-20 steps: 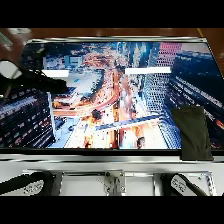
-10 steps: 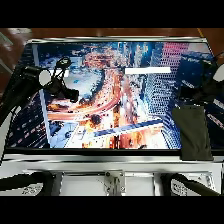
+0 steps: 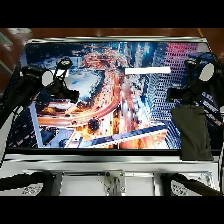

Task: Fold the shirts.

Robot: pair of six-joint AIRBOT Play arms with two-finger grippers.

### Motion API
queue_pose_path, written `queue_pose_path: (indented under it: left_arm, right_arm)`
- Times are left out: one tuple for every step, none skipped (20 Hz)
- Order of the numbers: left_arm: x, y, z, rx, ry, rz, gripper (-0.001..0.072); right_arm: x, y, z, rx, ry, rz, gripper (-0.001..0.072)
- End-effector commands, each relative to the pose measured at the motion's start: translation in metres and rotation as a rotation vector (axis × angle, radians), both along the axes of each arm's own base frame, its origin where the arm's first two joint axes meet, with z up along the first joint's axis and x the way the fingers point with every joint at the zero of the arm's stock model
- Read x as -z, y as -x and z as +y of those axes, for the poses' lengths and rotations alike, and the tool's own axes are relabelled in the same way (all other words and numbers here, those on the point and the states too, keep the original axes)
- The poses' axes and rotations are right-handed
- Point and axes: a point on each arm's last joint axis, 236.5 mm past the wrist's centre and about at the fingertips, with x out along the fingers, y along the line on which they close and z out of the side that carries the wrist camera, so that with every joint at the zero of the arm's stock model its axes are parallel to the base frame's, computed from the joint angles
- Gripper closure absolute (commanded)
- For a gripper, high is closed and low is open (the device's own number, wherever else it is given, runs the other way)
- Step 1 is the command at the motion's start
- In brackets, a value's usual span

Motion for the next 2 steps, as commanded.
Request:
queue_pose_path:
  left_arm:
    - [-0.0001,-0.0005,0.0004,-0.001,-0.002,-0.001,0.0071]
    - [-0.0001,-0.0004,0.0004,-0.001,-0.002,-0.001,0.0071]
  right_arm:
    - [0.0001,0.0001,0.0019,-0.004,-0.003,0.001,0.0023]
    - [0.0001,0.0001,0.0021,-0.004,-0.003,0.001,0.0023]
